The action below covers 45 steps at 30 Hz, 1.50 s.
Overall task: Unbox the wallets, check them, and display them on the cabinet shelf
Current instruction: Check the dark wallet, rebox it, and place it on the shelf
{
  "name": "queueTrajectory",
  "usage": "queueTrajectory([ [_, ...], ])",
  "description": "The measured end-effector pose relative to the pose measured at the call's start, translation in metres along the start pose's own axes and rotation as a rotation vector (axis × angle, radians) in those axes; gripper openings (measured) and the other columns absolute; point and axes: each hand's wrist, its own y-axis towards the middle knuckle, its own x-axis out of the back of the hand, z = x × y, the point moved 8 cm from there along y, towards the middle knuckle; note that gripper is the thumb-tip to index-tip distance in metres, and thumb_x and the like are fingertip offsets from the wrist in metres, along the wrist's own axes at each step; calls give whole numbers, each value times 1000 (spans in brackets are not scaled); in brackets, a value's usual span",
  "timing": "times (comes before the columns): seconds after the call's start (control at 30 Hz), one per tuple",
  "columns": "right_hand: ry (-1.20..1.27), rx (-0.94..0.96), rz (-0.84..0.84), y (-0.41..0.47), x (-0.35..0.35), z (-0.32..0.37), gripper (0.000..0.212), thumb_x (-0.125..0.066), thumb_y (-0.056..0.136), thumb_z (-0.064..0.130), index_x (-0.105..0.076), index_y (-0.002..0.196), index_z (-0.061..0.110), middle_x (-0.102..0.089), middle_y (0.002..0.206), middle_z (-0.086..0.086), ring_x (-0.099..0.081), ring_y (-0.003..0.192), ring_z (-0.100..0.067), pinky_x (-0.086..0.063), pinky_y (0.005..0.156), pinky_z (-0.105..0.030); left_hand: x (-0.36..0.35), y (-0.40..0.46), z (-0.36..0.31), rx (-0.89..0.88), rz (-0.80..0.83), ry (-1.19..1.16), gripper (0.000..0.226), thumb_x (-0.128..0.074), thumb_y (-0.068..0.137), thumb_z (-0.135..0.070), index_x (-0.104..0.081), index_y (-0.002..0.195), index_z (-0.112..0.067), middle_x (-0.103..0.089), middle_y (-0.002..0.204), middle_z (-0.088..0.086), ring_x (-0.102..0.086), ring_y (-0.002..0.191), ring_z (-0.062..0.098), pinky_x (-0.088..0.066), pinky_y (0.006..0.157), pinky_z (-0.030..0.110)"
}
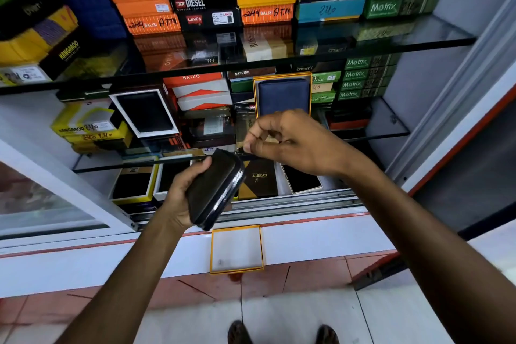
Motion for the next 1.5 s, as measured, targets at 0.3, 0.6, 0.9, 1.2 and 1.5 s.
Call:
queueTrajectory([
  [0.3, -244, -75, -251, -19, 17, 2, 9, -64, 85, 38, -70, 89, 32, -64, 78, 19, -53, 85, 0, -38, 63, -24, -11, 8, -3, -86, -38, -124, 37, -41, 95, -36, -60, 103, -5, -71, 74, 8, -60, 48, 15, -35, 38, 16],
  [0.6, -350, -100, -381, -39, -13, -7, 12, -60, 85, 37, -69, 88, 29, -67, 81, 13, -51, 88, -10, -45, 65, -29, -7, 23, 11, -60, -384, -198, 30, -47, 94, -35, -61, 85, -10, -59, 72, 7, -46, 46, 13, -34, 41, 17],
  [0.9, -371, -80, -348, -37, -45, -18, 9, -59, 85, 31, -68, 87, 28, -70, 91, 12, -55, 98, -13, -47, 72, -28, -39, 31, 13, 5, -452, -106, 44, -34, 99, -45, -61, 83, -14, -69, 55, 8, -64, 42, 17, -41, 60, 28],
  [1.2, -288, -45, -353, -41, -43, -33, 15, -61, 89, 40, -72, 92, 31, -69, 94, 16, -55, 95, -12, -50, 75, -32, -63, 25, 5, 39, -263, -19, 47, -29, 98, -50, -64, 99, -19, -73, 76, 2, -59, 52, 13, -28, 50, 22],
  [1.5, 619, -624, -645, -69, 12, -110, 43, -52, 91, 58, -72, 92, 20, -64, 55, 5, -49, 49, -11, -37, 52, -27, -65, -8, -44, -503, -209, 551, 26, -51, 95, -20, -57, 120, -22, -68, 118, -4, -64, 110, 7, -53, 90, 22],
])
